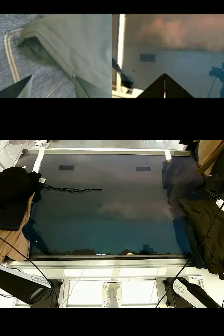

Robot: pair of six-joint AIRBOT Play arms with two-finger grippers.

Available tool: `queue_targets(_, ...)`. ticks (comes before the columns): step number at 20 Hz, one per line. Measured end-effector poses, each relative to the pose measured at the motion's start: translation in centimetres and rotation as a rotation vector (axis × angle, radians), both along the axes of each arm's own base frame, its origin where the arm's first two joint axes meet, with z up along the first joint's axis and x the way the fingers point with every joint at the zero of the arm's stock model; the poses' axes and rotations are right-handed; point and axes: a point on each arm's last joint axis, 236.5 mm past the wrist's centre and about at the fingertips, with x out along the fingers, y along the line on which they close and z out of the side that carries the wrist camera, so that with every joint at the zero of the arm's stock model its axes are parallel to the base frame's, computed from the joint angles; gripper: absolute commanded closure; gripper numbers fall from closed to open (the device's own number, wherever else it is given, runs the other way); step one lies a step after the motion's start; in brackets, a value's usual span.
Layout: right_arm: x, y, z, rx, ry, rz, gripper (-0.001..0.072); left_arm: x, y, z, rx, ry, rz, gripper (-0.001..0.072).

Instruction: Fold the clothes and pants, and hang the long-sleeved shirts on hangers.

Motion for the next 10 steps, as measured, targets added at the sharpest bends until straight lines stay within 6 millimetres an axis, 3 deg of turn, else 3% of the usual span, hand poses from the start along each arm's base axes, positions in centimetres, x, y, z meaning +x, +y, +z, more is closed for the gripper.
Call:
queue_targets(3, 0.0, 0.1, 0.0, 0.013, 0.008, -0.014, 0.0707, 1.2, 0.8, -0.4, 0.004, -0.062, 0.031, 0.0123)
queue_targets(4, 0.0, 0.1, 0.0, 0.016, 0.009, -0.016, 0.0707, 1.4, 0.9, -0.6, 0.008, -0.074, 0.037, 0.0178)
queue_targets(6, 0.1, 0.1, 0.1, 0.02, 0.009, -0.023, 0.0707, 1.9, 1.2, -1.2, 0.013, -0.091, 0.049, 0.0579)
queue_targets(7, 0.2, 0.1, 0.1, 0.023, 0.006, -0.027, 0.0707, 2.0, 1.3, -1.6, 0.014, -0.094, 0.053, 0.0687)
queue_targets(10, 0.4, 0.0, 0.3, 0.025, -0.005, -0.035, 0.0707, 2.3, 1.4, -2.1, 0.034, -0.089, 0.038, 0.0687)
